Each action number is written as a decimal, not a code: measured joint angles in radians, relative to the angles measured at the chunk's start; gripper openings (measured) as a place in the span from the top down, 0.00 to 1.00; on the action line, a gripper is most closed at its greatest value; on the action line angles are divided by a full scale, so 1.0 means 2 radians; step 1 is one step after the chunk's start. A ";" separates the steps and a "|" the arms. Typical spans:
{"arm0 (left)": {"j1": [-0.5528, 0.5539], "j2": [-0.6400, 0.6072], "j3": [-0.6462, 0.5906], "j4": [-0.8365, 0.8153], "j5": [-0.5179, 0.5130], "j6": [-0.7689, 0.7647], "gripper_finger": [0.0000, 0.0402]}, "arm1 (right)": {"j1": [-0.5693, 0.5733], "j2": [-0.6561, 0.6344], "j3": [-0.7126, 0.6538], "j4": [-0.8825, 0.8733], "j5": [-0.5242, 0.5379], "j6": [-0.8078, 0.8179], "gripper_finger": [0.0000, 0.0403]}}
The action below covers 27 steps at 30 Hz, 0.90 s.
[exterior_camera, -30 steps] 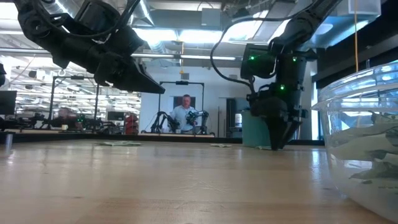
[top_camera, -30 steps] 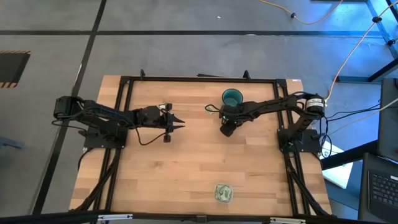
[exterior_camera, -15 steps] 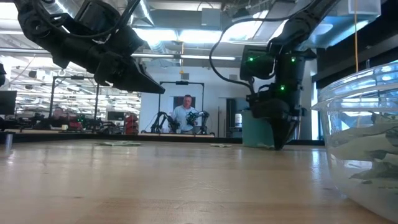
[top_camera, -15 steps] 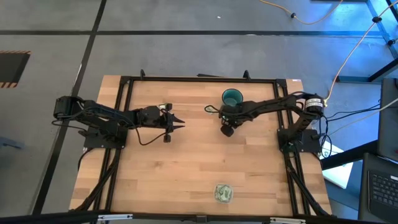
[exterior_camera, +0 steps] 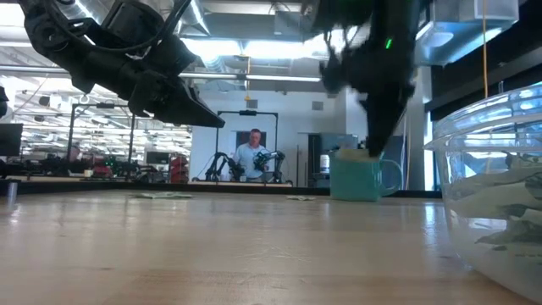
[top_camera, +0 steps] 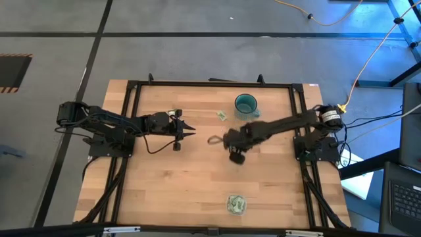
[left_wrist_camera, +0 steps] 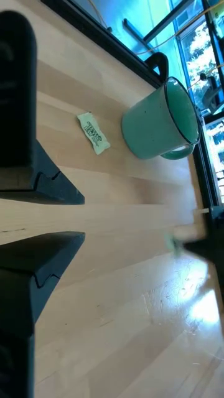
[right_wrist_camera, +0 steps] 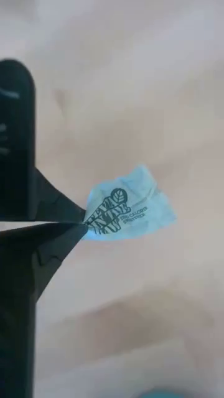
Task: Pick and place items into bin
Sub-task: Put the light green stevia packet into the transparent bin
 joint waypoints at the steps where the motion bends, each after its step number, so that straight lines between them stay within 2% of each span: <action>1: 0.000 0.000 0.000 0.000 0.000 0.000 0.81 | 0.017 0.000 0.011 -0.008 0.000 0.009 0.99; 9: 0.000 0.000 0.000 0.000 0.000 0.000 0.81 | 0.162 0.000 0.089 0.000 0.003 0.070 1.00; 16: 0.000 0.000 0.000 0.000 0.000 0.000 0.81 | 0.273 0.005 0.100 0.053 0.003 0.200 1.00; 21: 0.000 0.000 0.000 0.000 0.000 0.000 0.81 | 0.316 0.034 0.100 0.102 0.003 0.237 1.00; 27: 0.000 0.000 0.000 0.000 0.000 0.000 0.81 | 0.328 0.069 0.100 0.105 0.003 0.253 1.00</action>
